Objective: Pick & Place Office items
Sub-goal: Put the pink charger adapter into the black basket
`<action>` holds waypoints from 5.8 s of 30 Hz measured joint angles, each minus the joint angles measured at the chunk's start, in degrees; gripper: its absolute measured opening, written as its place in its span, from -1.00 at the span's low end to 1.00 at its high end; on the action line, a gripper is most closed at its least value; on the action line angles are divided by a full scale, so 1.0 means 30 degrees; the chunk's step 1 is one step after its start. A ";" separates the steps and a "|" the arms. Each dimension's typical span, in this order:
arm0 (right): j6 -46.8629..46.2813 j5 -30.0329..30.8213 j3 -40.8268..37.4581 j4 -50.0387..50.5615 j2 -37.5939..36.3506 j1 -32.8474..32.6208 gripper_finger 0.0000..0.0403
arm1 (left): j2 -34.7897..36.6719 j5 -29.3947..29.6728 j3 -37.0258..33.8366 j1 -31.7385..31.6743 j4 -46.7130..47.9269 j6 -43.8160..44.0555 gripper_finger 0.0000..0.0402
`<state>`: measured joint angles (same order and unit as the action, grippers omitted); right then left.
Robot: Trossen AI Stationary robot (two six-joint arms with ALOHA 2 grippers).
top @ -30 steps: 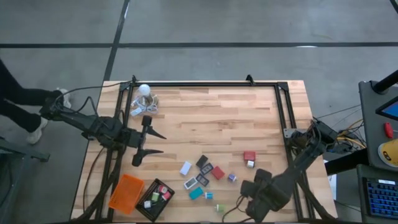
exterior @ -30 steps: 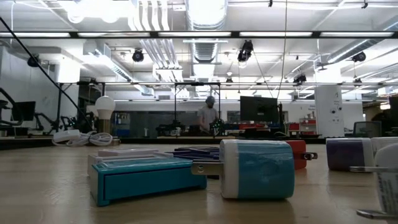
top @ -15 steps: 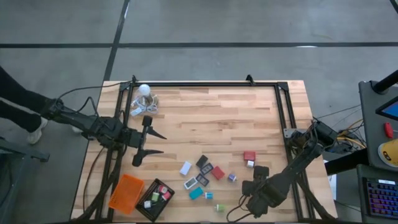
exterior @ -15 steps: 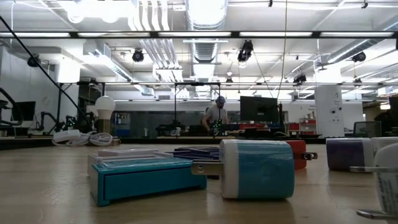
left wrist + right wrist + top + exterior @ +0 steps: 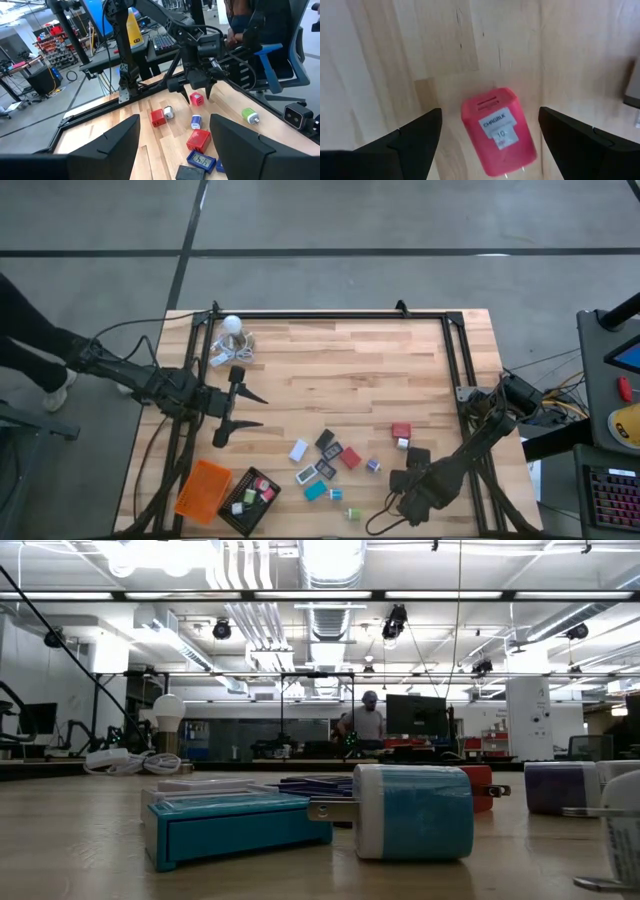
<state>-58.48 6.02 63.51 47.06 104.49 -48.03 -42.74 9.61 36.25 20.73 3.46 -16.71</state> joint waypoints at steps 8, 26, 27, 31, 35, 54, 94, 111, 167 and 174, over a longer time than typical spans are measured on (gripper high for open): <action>0.0007 -0.0008 -0.0087 0.0020 0.0000 0.0007 0.50 | 0.0000 0.0000 0.0000 0.0000 0.0000 0.0000 0.21; -0.0007 -0.0008 0.0260 -0.0032 0.0000 0.0015 -0.30 | 0.0000 0.0007 0.0000 0.0000 0.0000 0.0000 0.21; -0.0006 -0.0005 0.0260 -0.0031 0.0000 0.0015 -0.30 | 0.0000 0.0000 0.0000 0.0007 0.0000 0.0000 0.21; -0.0007 -0.0008 0.0260 -0.0027 0.0000 0.0015 -0.30 | 0.0000 0.0000 0.0000 0.0002 0.0006 0.0000 0.21; -0.0607 -0.0008 0.0260 -0.0010 -0.0014 0.0015 -0.24 | 0.0000 0.0000 0.0000 0.0000 0.0007 0.0000 0.21; -0.2669 0.3665 0.5261 0.2224 -0.0080 0.0105 -0.25 | 0.0000 0.0007 0.0000 0.0004 0.0000 0.0000 0.21; 1.7623 0.3299 0.6796 -1.9763 0.4518 0.6960 -0.24 | -0.0073 -0.0073 -0.0007 0.0015 0.0175 0.0729 0.21; 1.6677 -0.2634 0.7818 -2.3463 0.6180 1.0450 -0.22 | -0.0102 -0.0072 -0.0007 0.0007 0.0423 0.0794 0.21; 1.5212 -0.7617 1.3039 -2.3465 1.2276 1.1067 -0.24 | -0.0721 -0.0051 -0.0015 0.0015 0.0853 0.3446 0.21; 1.5997 -0.7571 1.3045 -2.4923 1.2276 1.1060 -0.25 | -0.0721 -0.0051 -0.0015 0.0015 0.0867 0.3747 0.21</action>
<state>-10.49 -16.69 102.65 -27.70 141.32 -14.85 -44.91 9.45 36.21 20.78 6.07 -5.47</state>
